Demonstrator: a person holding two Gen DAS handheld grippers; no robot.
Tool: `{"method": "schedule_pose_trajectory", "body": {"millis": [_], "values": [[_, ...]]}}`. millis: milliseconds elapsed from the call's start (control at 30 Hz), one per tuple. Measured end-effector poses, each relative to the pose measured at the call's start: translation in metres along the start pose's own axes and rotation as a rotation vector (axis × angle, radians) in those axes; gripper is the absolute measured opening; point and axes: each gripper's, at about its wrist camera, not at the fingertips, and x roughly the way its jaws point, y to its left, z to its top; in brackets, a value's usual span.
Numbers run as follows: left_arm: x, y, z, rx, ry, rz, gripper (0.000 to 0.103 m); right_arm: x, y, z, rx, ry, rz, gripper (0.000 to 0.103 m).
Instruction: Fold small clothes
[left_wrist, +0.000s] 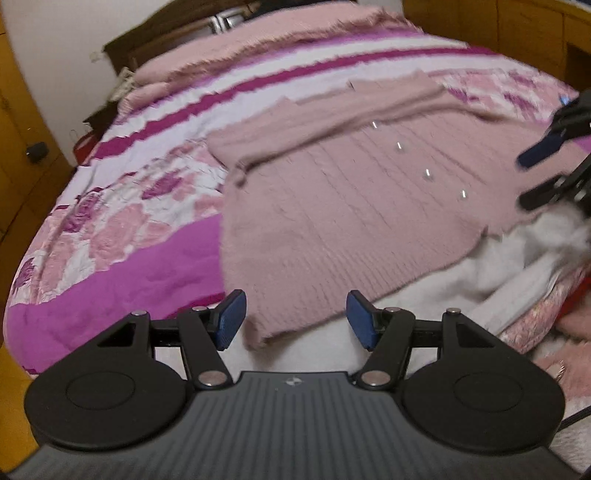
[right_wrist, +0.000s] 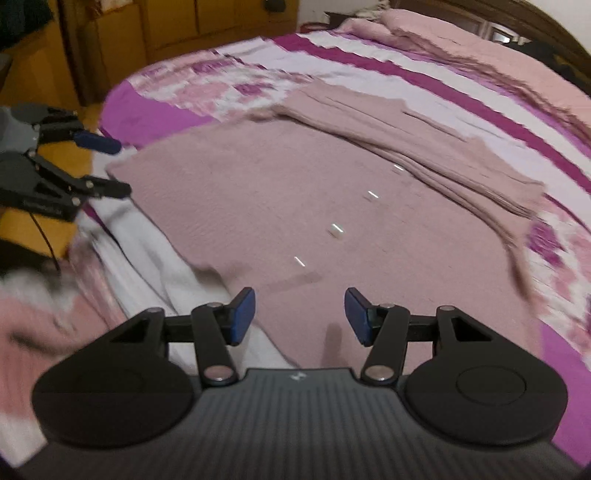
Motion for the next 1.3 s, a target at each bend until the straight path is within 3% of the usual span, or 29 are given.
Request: {"method": "schedule_pose_trajectory", "body": {"millis": [267, 400, 567, 667, 1000, 1300], "values": [[0.016, -0.019, -0.004, 0.125, 0.039, 0.004, 0.068, -0.002, -0.003, -0.032, -0.055, 0.106, -0.069, 0.056], [0.022, -0.021, -0.003, 0.160, 0.046, -0.008, 0.068, 0.007, 0.002, -0.037, -0.093, 0.103, -0.111, 0.056], [0.035, -0.025, 0.004, 0.202, 0.032, -0.017, 0.068, 0.011, 0.005, -0.030, -0.117, 0.040, -0.219, 0.056], [0.048, -0.027, 0.011, 0.200, 0.018, -0.007, 0.075, 0.015, 0.004, -0.029, -0.142, 0.029, -0.286, 0.056], [0.058, -0.026, 0.011, 0.157, -0.028, -0.004, 0.077, 0.008, 0.002, -0.041, -0.166, 0.085, -0.263, 0.056], [0.075, -0.024, 0.016, 0.115, -0.037, -0.001, 0.080, 0.032, -0.008, -0.034, -0.055, 0.000, -0.310, 0.056]]}}
